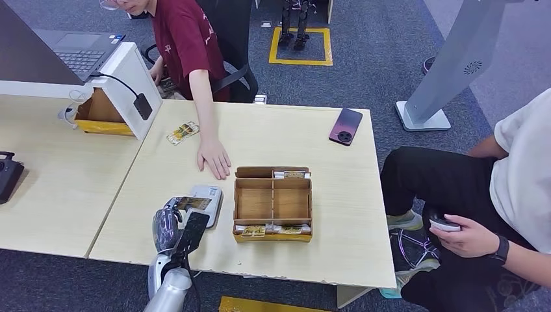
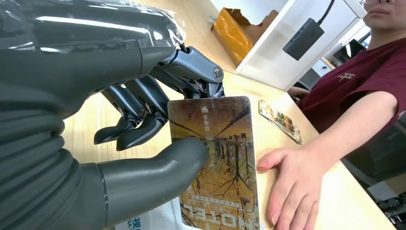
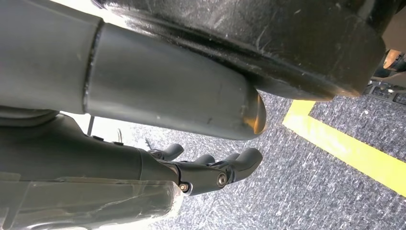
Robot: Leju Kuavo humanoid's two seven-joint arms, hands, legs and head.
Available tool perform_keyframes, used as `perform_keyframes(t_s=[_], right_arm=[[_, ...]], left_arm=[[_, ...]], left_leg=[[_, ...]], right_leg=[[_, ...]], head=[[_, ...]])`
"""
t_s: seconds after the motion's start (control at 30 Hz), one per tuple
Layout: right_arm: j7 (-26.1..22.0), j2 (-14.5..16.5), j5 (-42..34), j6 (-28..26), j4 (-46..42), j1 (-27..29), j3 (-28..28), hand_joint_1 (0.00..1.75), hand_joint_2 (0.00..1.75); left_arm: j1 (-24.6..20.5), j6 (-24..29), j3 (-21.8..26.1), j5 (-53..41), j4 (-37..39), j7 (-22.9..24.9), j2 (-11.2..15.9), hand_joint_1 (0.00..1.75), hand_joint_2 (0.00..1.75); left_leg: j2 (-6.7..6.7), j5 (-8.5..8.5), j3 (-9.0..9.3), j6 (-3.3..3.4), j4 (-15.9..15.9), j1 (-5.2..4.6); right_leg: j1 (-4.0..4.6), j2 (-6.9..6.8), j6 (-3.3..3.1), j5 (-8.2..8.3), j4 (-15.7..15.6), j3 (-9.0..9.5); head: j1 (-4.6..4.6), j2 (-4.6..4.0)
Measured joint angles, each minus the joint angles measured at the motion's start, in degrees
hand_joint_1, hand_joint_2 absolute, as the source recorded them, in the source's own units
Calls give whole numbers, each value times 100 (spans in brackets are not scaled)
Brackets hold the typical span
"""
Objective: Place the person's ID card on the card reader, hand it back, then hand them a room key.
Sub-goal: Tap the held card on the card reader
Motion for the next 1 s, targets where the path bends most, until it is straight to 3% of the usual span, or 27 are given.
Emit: perform_keyframes(t_s=[0.63, 1.0], right_arm=[[63, 2, 86, 24, 0, 0, -3, 0, 0], [114, 2, 161, 70, 0, -18, -3, 0, 0]], left_arm=[[-205, 3, 654, -391, 373, -148, -105, 175, 175], [-341, 20, 1039, -1420, 487, -11, -223, 175, 175]], left_leg=[[0, 2, 2, 2, 0, 0], [-1, 3, 4, 3, 0, 0]], right_leg=[[0, 0, -1, 1, 1, 2], [0, -1, -2, 3, 1, 6]], head=[[1, 0], [0, 0]])
